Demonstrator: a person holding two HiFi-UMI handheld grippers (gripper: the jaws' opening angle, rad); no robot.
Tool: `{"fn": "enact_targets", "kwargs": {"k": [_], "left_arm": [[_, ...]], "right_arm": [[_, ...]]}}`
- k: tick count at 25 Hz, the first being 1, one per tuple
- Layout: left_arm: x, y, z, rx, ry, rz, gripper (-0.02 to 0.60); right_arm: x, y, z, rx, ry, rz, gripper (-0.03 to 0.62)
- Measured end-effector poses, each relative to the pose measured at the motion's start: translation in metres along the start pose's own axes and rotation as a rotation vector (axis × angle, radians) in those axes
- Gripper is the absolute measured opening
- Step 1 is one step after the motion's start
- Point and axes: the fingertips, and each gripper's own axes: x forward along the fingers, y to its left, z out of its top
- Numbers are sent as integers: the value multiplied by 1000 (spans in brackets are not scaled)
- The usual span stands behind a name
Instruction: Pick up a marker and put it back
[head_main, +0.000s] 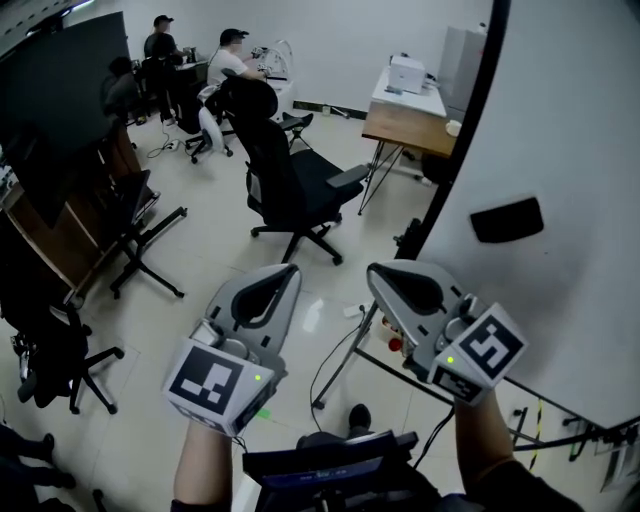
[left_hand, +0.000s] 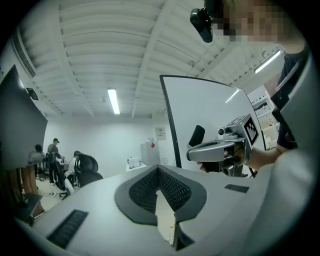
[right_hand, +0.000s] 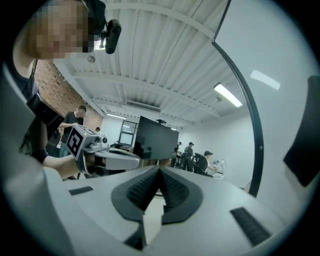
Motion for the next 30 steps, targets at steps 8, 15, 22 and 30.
{"fn": "enact_targets", "kwargs": {"k": [8, 15, 22, 30], "left_arm": [[-56, -5, -19, -19, 43, 45, -2], [-78, -15, -21, -26, 64, 72, -2], [-76, -45, -7, 16, 76, 138, -2], [-48, -122, 5, 54, 83, 181, -2]], "right_arm": [[-7, 49, -12, 2, 35, 33, 12], [-20, 57, -9, 32, -9, 24, 12], [-47, 57, -11, 37, -28, 107, 12], [-121, 39, -23, 35, -22, 171, 12]]}}
